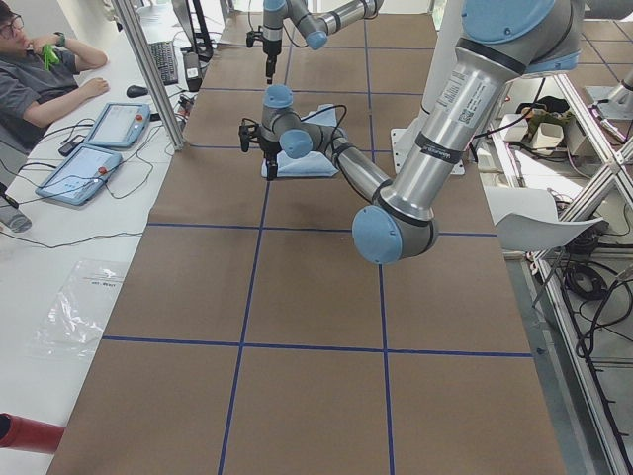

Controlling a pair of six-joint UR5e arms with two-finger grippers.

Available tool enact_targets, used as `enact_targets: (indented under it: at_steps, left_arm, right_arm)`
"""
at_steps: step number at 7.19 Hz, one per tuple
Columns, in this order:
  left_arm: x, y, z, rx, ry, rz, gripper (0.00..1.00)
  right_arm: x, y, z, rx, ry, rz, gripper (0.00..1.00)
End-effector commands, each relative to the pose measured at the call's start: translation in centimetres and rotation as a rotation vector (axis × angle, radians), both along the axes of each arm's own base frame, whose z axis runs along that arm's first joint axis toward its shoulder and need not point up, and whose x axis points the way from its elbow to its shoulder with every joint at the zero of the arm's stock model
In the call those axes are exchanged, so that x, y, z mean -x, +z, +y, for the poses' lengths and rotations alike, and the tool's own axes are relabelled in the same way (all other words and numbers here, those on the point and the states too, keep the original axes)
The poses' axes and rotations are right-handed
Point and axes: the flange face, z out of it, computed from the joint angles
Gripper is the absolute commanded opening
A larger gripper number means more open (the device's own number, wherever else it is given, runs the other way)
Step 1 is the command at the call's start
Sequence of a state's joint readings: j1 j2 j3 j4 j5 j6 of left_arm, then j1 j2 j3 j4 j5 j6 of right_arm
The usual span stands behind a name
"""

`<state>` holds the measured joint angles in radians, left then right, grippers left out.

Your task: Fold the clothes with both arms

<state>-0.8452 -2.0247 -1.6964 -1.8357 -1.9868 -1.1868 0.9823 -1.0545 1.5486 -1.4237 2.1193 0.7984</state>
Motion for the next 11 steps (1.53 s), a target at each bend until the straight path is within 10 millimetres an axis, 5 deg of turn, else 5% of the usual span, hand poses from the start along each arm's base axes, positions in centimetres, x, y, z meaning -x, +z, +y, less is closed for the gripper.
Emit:
enact_targets:
  at_steps: [1,4,5,6,7,8,9,10,11]
  left_arm:
    - [7.2,4.8,2.0,-0.114,0.071,-0.073,1.0]
    - [25.1,13.8,5.6,-0.317,0.245,-0.216,1.0]
    - [29.0,16.5,7.0,-0.298,0.256,-0.201,1.0]
    - [29.4,16.5,6.6,-0.277,0.221,-0.203,1.0]
    - [29.4,17.1,6.5,-0.251,0.207,-0.201,1.0]
    - [29.6,19.7,7.0,-0.204,0.215,-0.214,1.0]
    - [30.6,22.3,6.6,-0.147,0.202,-0.223,1.0]
    - [36.0,24.6,6.0,-0.111,0.124,-0.234,1.0]
    - [36.9,26.3,6.3,-0.151,0.206,-0.267,1.0]
  right_arm:
    - [-8.5,7.4,0.7,-0.089,-0.124,0.063,1.0]
    - [-19.3,16.0,3.9,-0.138,-0.22,0.062,1.0]
    - [-21.5,16.7,4.3,-0.143,-0.205,0.068,1.0]
    - [-21.3,15.0,3.9,-0.175,-0.201,0.068,1.0]
    - [-21.6,16.8,5.0,-0.154,-0.215,0.065,1.0]
    - [-22.7,21.5,8.4,-0.077,-0.221,0.082,1.0]
    - [-24.1,22.3,8.8,-0.053,-0.198,0.063,1.0]
    - [-25.5,22.8,9.3,-0.017,-0.175,0.02,1.0]
    - [-28.0,24.3,10.1,0.008,-0.136,0.021,1.0]
